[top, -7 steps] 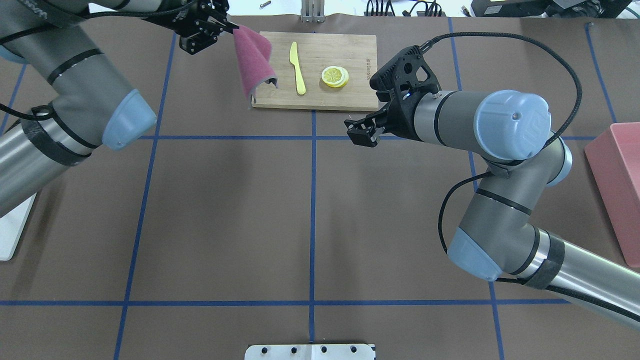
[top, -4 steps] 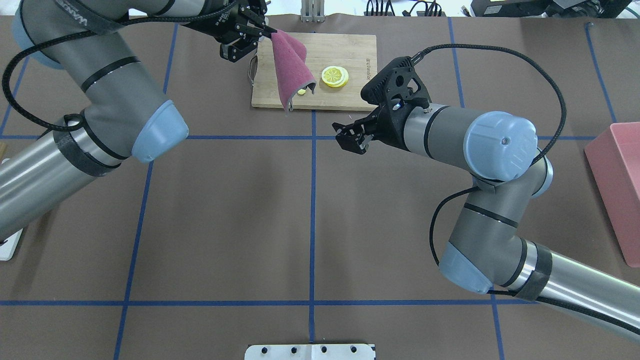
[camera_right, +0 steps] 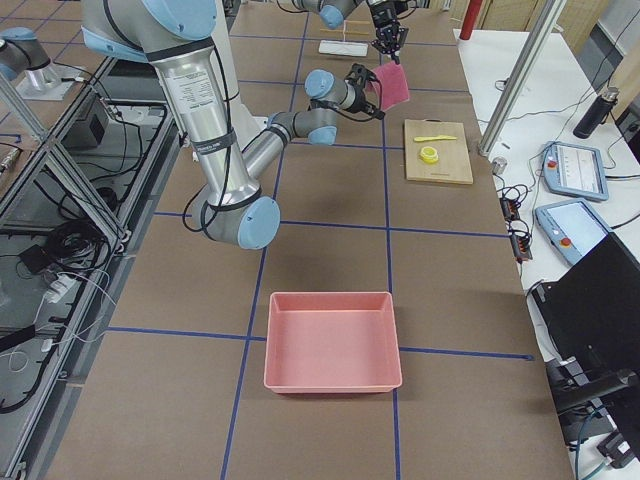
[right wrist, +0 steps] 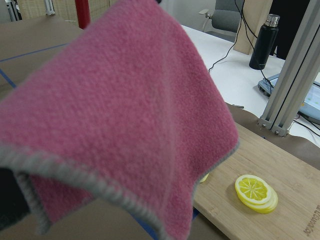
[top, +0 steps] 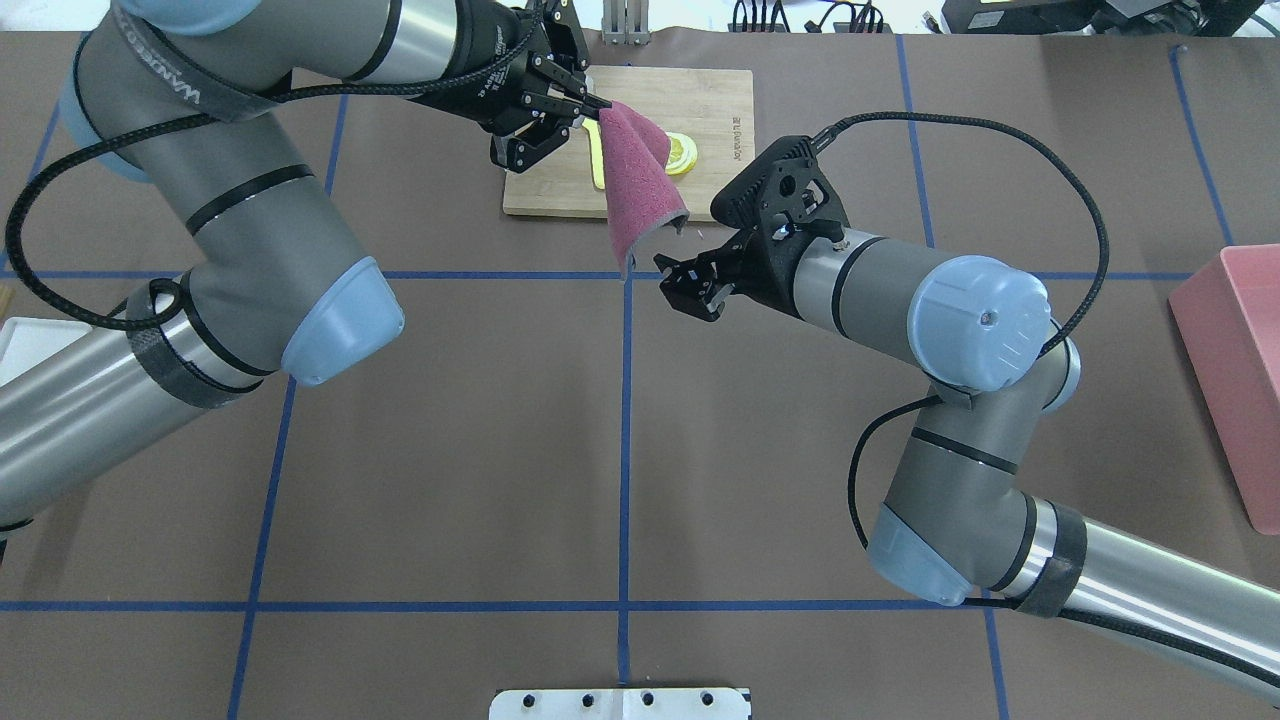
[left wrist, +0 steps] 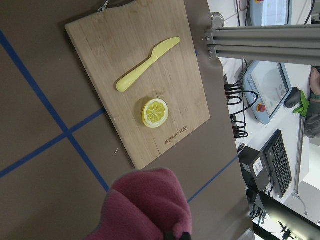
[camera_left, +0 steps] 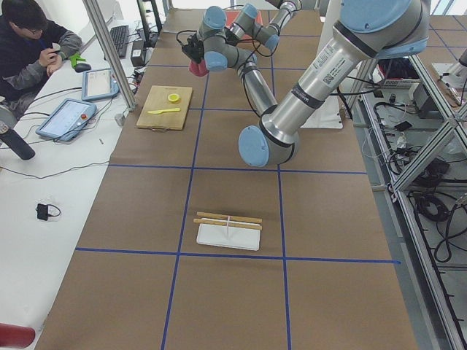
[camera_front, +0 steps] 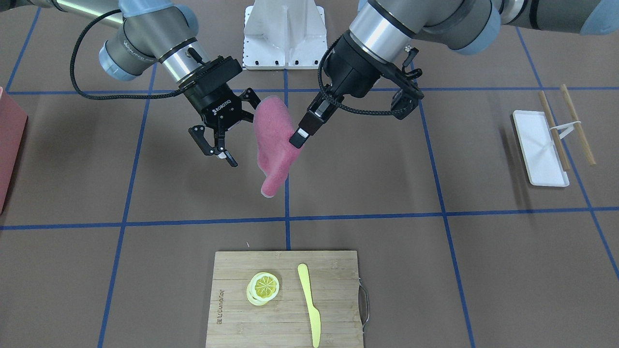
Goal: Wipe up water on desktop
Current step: 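Move the right gripper to the hanging towel edge below the left gripper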
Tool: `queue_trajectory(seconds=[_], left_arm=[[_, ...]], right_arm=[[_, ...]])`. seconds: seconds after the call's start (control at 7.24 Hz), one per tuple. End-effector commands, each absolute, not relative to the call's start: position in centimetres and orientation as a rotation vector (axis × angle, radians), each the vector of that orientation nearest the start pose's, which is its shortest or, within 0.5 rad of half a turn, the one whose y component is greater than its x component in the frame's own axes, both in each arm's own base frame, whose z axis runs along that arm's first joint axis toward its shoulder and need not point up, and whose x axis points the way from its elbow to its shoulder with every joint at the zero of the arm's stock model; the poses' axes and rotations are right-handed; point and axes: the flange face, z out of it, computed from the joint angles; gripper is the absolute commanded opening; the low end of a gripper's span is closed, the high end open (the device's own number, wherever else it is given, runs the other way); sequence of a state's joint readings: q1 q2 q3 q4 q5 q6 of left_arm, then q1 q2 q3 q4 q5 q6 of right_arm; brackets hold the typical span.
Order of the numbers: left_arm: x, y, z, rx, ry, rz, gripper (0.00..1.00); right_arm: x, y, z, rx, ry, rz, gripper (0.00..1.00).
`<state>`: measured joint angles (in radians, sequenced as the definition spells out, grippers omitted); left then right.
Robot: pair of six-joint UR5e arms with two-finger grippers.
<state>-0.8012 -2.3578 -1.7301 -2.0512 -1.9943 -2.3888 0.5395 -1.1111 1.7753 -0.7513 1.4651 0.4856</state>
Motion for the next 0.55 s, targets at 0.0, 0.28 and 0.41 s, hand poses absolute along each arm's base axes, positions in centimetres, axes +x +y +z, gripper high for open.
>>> queue_trajectory(seconds=[0.0,0.28,0.41], left_arm=[[37.9,-51.3,4.5,-0.41,1.49,-1.018,0.0],[38.2,-51.3,5.0,-0.41,1.481,-1.02,0.0],[38.2,-51.4,5.5,-0.403,1.475,-1.019,0.0]], right_arm=[[-45.7,-42.3,20.8,1.16,-0.951,-0.342,0.92],[-45.6,-42.3,20.7,1.163,-0.952,-0.34,0.6],[-45.4,-42.3,20.6,1.163,-0.954,-0.339,0.49]])
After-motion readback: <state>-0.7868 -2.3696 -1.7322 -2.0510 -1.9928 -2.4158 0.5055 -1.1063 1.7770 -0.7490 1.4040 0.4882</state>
